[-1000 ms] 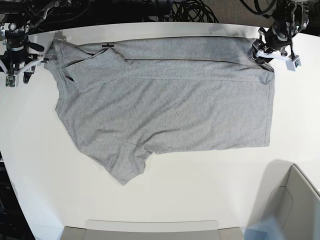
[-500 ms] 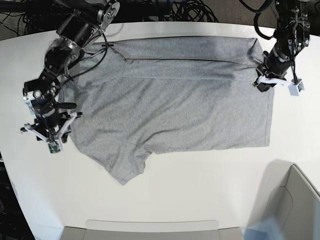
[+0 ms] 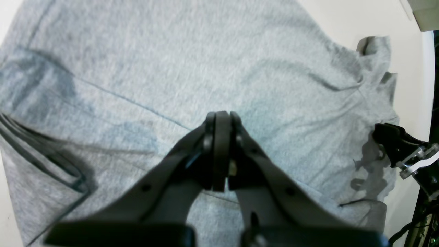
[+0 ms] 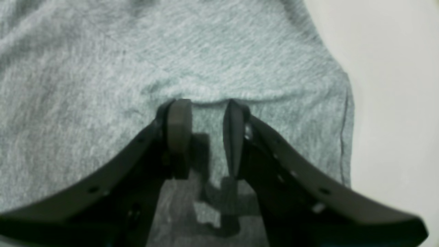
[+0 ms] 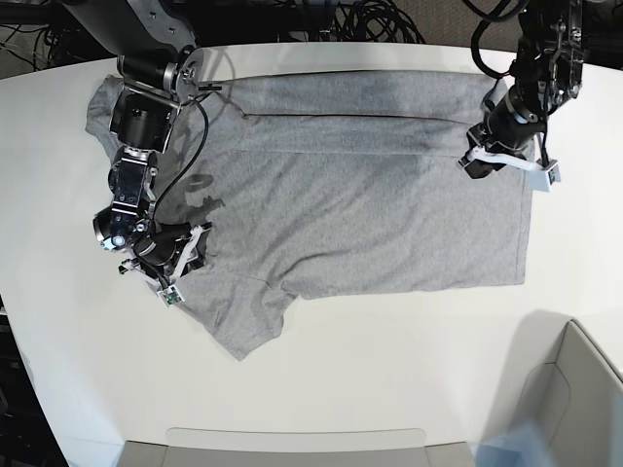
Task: Fold the T-shirt properly
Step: 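Release the shoulder and reach the right gripper to the hem corner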
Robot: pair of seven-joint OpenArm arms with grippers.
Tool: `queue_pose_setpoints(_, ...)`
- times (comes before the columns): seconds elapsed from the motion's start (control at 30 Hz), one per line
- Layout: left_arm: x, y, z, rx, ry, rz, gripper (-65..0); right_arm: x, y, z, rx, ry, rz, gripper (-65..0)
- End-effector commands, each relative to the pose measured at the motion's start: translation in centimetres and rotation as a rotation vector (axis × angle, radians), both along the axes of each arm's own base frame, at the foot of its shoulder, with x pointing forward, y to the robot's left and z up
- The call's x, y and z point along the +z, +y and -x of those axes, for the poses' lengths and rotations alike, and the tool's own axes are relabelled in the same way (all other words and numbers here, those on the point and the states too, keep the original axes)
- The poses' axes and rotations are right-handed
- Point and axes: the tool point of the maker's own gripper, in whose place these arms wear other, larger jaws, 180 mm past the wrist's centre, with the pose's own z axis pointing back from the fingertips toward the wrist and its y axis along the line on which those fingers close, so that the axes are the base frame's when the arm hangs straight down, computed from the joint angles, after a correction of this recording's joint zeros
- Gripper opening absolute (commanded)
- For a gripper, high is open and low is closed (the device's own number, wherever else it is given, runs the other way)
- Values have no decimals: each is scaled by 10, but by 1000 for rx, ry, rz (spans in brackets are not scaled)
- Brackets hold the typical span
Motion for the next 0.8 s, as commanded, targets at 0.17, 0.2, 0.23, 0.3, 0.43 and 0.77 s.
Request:
queue_pose_setpoints(0.17, 7, 4, -5, 9, -18, -4, -650, -7, -31, 52, -26, 72, 156, -468)
queue_pose_setpoints(0.2, 9, 4, -7, 9, -25, -4, -650, -4, -34, 61, -30, 68, 181, -468)
queue_pose_setpoints(0.23, 11, 4, -10, 9, -35, -4, -650, -3, -38, 70, -36, 70, 204, -468)
queue_pose_setpoints(0.3, 14, 4, -14, 9, -45, -4, -650, 2, -45, 83, -47, 72, 239, -468)
queue_pose_setpoints(0.43, 14, 2, -15, 5, -48, 0, -650, 15, -52, 85, -71, 58, 274, -467)
queue_pose_setpoints(0.77, 18, 1, -21, 4, -64, 5, -650, 106, -45, 1, -103, -182, 255, -464)
